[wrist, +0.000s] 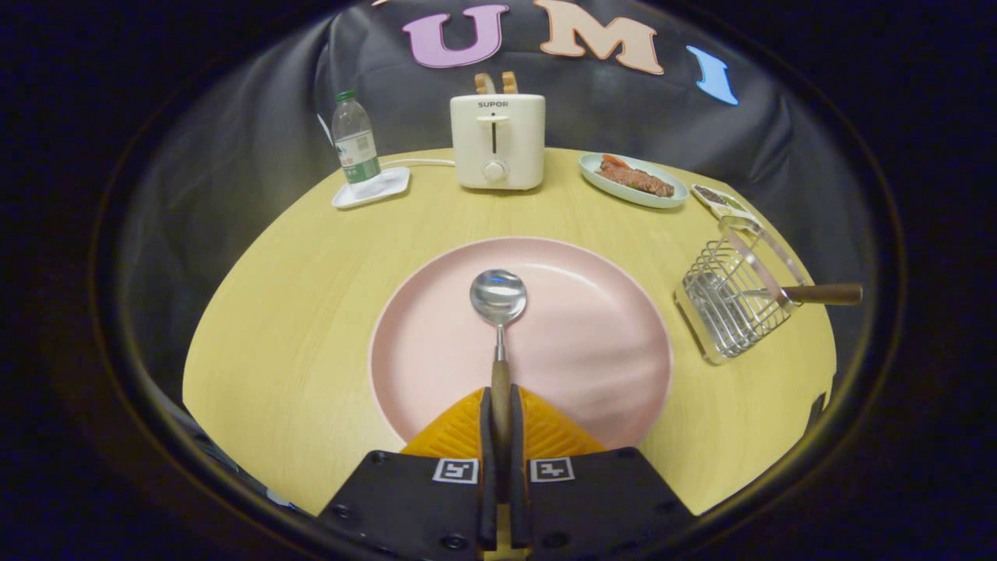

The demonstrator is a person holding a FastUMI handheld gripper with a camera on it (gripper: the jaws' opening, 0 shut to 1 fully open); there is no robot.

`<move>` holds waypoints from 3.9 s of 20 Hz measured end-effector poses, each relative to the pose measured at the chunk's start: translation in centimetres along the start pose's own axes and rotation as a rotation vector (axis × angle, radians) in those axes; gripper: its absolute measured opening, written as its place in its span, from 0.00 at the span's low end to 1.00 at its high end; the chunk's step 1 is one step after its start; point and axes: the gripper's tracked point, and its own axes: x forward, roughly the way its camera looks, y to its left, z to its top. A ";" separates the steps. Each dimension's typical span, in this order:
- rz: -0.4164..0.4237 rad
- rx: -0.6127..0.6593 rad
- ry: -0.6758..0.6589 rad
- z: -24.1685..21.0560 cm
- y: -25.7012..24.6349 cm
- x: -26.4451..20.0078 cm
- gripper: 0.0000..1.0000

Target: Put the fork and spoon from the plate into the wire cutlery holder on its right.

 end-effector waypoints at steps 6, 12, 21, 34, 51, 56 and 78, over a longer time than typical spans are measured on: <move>0.013 0.030 0.022 0.4 -1.0 -0.9 0.04; 0.044 0.044 0.020 3.0 -2.8 -3.7 0.04; 0.008 0.034 -0.004 8.9 -9.8 -8.8 0.04; -0.059 0.034 0.177 10.9 -20.4 -11.5 0.03; -0.020 -0.022 0.499 7.4 -22.0 -9.2 0.06; 0.004 -0.019 0.491 8.0 -21.9 -8.0 0.15; -0.015 0.206 -0.185 19.3 -23.8 -17.2 0.99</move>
